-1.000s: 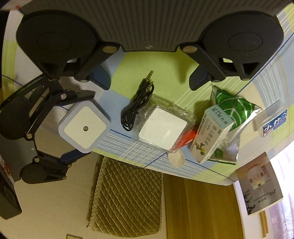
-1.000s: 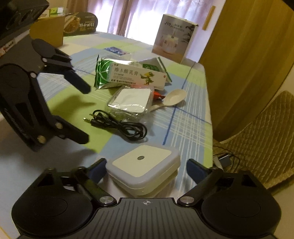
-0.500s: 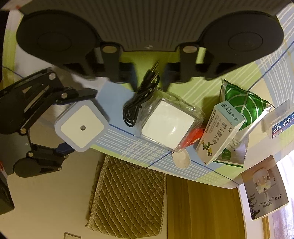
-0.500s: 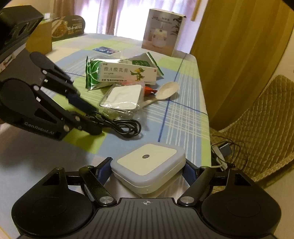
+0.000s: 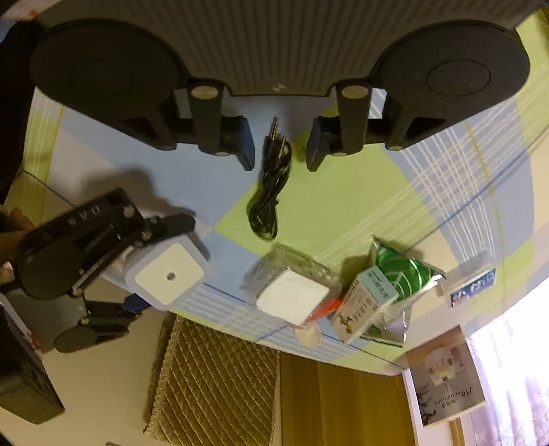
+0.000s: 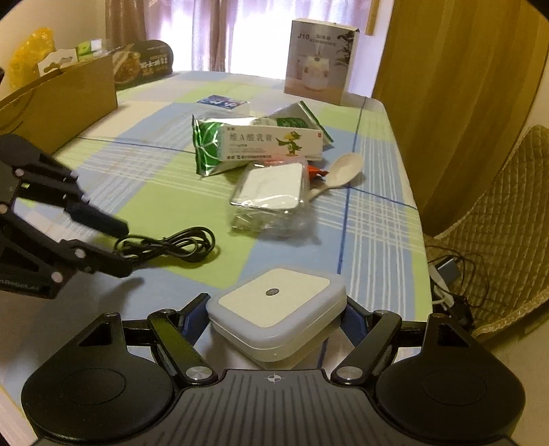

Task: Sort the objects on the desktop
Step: 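Grasp the black cable with the left tool, then carry the black cable and the night light over the cardboard box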

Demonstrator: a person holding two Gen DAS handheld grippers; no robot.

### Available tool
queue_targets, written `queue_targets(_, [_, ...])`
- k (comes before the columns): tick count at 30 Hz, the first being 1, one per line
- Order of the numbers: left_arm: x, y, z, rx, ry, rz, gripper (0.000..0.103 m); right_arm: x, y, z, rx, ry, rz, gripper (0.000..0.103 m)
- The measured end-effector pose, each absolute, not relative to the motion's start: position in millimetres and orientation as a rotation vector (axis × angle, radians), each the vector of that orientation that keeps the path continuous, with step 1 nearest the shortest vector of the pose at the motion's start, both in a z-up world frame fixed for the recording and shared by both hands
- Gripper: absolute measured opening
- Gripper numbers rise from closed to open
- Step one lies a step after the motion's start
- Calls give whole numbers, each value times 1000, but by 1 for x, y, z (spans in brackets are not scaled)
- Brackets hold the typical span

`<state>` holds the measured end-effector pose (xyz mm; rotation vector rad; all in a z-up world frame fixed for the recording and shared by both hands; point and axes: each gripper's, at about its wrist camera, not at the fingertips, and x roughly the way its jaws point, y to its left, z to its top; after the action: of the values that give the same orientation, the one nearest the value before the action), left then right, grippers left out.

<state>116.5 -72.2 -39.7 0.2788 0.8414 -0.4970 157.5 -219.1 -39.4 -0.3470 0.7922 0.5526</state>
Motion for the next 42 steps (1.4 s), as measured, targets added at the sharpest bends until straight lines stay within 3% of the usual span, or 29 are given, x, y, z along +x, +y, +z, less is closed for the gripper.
queue_targets(9, [140, -90, -49, 323, 837, -519, 27, 159, -217, -40, -366, 786, 539, 76])
queue_targets(11, [140, -90, -49, 327, 834, -524, 16, 160, -217, -41, -367, 790, 540, 76])
queue_targets(15, [139, -85, -45, 290, 847, -515, 10, 161, -215, -40, -349, 800, 548, 76])
queue_targets(42, [51, -5, 63, 189, 717, -264, 10, 106, -159, 33, -244, 581, 618, 76])
